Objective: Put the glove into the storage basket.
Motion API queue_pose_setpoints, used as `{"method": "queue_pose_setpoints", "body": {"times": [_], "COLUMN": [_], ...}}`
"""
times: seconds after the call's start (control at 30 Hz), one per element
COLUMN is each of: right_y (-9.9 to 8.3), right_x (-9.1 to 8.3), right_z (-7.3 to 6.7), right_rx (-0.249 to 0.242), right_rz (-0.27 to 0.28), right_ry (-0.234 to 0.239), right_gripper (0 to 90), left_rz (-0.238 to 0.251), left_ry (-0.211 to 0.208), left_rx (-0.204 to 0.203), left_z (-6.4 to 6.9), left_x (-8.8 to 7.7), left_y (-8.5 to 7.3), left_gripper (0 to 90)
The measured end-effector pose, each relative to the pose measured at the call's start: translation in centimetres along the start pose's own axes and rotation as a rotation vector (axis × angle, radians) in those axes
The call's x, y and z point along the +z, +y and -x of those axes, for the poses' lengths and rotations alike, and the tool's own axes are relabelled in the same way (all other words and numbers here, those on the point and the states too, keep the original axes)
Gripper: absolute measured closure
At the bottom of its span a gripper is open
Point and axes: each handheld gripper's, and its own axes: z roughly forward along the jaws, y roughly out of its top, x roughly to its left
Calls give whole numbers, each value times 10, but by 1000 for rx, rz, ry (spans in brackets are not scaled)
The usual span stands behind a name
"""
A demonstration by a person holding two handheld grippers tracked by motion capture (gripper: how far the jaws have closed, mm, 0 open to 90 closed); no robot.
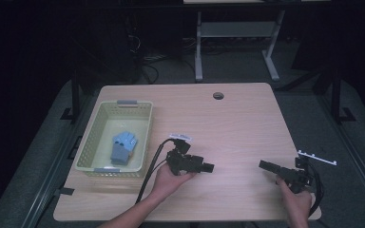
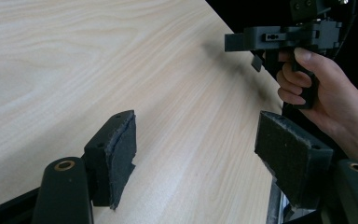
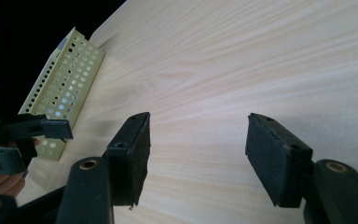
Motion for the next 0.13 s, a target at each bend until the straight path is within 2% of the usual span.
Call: {"method": "queue_pose_setpoints", "body": {"times": [0.13], "right_y": [-6], "right_x": [-4], "right_z": [0], "right_rx": [-10], "right_rz": [6], "right_ry": [27], "right_gripper": [356], "left_rz": [11], "left_ry": [-12], "left_rx": [23], "left_z": [3], "left_x": [-4], "left_y": [-6], "left_gripper": [289]}}
